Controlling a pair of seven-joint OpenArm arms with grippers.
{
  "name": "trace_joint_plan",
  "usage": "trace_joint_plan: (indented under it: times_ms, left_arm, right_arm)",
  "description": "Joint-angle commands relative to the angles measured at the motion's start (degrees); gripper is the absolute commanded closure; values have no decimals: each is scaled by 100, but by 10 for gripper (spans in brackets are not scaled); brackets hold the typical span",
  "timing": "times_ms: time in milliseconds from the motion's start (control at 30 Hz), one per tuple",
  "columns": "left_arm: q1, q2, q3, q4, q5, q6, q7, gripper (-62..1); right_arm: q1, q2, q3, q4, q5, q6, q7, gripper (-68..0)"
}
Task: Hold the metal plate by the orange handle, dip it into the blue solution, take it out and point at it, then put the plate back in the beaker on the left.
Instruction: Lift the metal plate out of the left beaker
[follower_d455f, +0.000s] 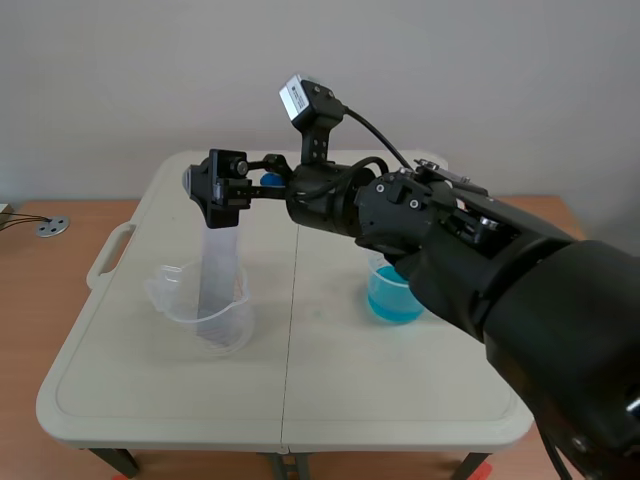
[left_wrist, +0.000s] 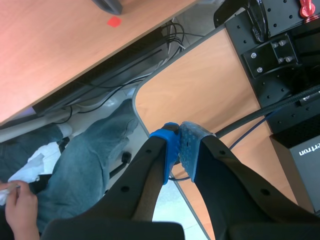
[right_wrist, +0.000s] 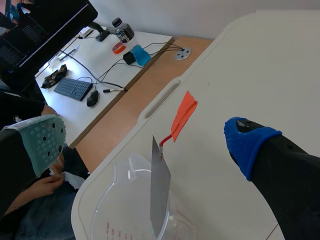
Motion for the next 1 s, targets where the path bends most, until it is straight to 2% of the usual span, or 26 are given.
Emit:
trace_joint_plan:
  times_ms: [0,333,500,800,967]
  left_arm:
    - [22,15,-46,50,-42,-15,-39,-19]
    - [22,15,-46,50,-39,-15,-37,-19]
    - [22,15,-46,50,-39,-15,-57,-19]
    - [22,15,-46,50,-39,-15,-57,-19]
    - [22,15,-46,50,-39,-13,-59,-19]
  right_arm:
    - [295,-140,-2,-22,127,28,94,-663]
    - [640,-487,-2,-678,210,26,-20,-663]
    - [721,-592,0,-1034,409,31,-33,-663]
    - [767,-675,0,-1163,404,2,-81,-663]
    - [767,-667,0,-1163,404,0,-111,-587]
